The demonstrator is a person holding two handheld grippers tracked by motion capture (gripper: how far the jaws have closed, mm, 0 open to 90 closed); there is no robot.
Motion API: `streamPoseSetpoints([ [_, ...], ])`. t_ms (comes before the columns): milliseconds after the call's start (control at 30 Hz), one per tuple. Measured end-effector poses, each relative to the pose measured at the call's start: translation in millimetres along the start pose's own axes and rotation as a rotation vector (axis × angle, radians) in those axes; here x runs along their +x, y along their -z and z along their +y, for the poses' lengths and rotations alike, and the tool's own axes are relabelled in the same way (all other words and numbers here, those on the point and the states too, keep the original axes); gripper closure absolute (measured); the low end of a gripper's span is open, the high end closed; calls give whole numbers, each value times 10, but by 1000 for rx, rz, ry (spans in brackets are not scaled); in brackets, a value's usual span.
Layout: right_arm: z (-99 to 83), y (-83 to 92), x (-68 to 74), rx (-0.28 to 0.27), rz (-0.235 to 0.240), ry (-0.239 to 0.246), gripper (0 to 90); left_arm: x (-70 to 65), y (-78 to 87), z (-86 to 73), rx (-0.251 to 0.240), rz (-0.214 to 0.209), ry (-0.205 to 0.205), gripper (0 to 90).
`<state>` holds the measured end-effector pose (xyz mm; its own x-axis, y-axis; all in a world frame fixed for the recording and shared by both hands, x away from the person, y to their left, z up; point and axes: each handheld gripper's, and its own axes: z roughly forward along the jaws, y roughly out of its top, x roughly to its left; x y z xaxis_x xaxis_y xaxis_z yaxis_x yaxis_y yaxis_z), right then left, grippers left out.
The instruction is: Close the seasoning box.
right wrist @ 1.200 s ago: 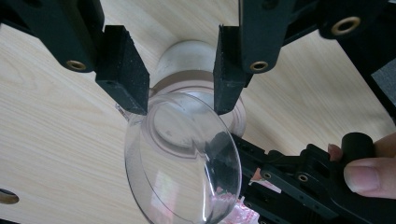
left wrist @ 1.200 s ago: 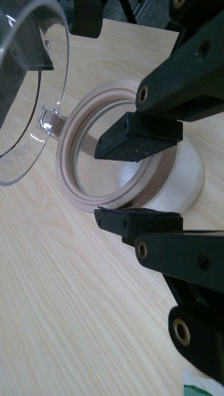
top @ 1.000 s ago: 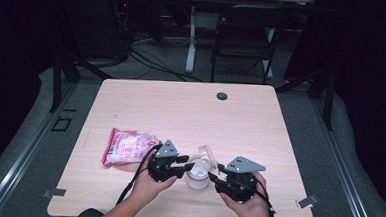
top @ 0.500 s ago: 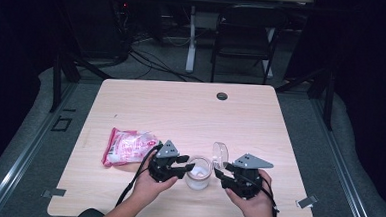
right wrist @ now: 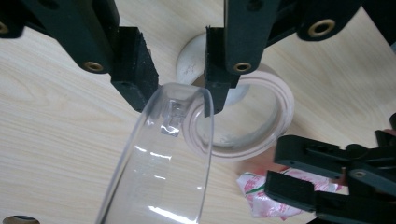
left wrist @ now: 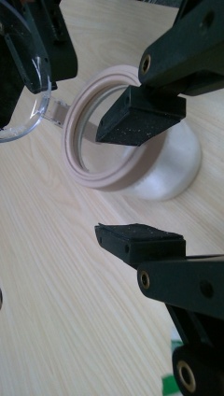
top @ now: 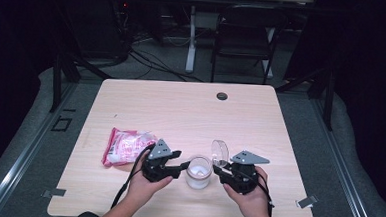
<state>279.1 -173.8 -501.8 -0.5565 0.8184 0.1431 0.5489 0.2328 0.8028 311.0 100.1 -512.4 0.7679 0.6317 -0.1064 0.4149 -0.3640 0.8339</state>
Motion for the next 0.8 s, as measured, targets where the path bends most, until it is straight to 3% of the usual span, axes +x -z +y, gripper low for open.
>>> streamPoseSetpoints([
  [467, 205, -204, -289, -12, 46, -50, 744, 197, 343, -184, -16, 114, 78, 486],
  [800, 309, -313, -450, -26, 116, -105, 744, 358, 555, -304, -40, 187, 127, 496],
])
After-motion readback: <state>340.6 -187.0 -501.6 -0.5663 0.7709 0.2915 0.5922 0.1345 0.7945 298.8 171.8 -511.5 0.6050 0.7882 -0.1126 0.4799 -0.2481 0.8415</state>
